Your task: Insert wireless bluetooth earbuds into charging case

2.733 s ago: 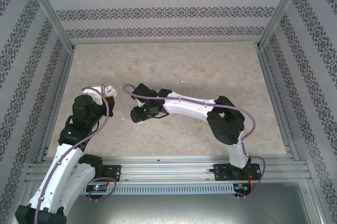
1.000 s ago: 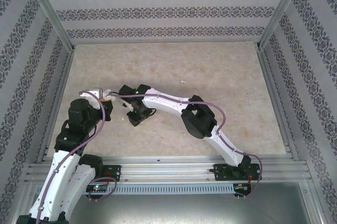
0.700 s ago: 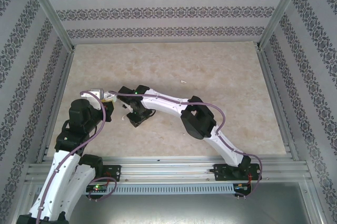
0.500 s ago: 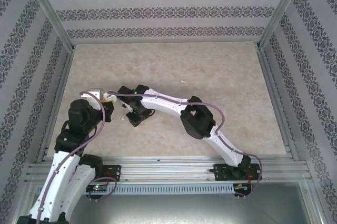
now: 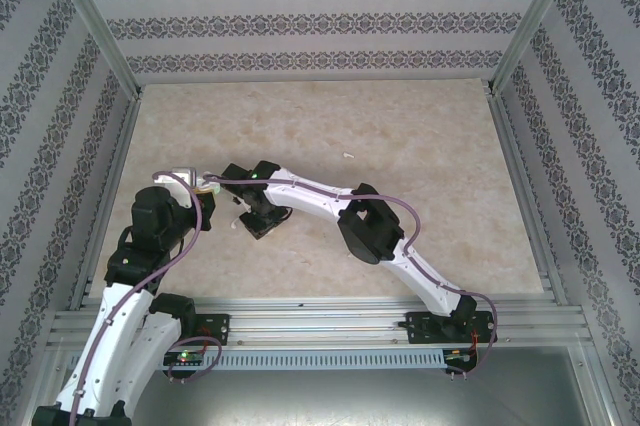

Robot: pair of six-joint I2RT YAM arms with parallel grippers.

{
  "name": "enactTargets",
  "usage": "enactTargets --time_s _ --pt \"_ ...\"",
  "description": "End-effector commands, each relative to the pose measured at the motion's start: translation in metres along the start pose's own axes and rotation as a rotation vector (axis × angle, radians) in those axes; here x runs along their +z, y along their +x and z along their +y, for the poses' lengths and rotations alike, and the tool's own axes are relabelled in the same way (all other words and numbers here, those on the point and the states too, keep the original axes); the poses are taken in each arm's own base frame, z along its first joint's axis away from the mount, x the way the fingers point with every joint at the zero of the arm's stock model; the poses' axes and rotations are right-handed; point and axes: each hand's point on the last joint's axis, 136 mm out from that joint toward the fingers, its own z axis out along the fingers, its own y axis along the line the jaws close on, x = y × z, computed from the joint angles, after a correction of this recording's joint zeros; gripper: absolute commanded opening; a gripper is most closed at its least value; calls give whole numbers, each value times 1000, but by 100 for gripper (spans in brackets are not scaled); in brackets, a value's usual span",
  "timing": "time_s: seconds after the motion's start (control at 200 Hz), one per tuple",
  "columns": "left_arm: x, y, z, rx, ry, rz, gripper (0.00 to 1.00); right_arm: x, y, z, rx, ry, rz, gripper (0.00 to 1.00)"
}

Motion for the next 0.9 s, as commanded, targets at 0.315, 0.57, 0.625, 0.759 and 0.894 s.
enactTargets --time_s 0.315,0.57,0.625,0.759,0.894 --pt "8 -24 -54 -59 336 -114 0 -61 14 -19 180 -47 -151 18" --pt "19 -47 -82 -57 504 -207 0 -132 41 -75 442 -161 -359 17" --pt "26 -51 -87 -67 525 -233 0 -150 43 -83 466 -160 -425 16" --pt "45 -55 -118 13 566 -265 0 -195 55 -96 529 -150 -584 15" --pt "60 -58 -157 121 623 -331 0 -234 61 -95 560 -212 -703 14"
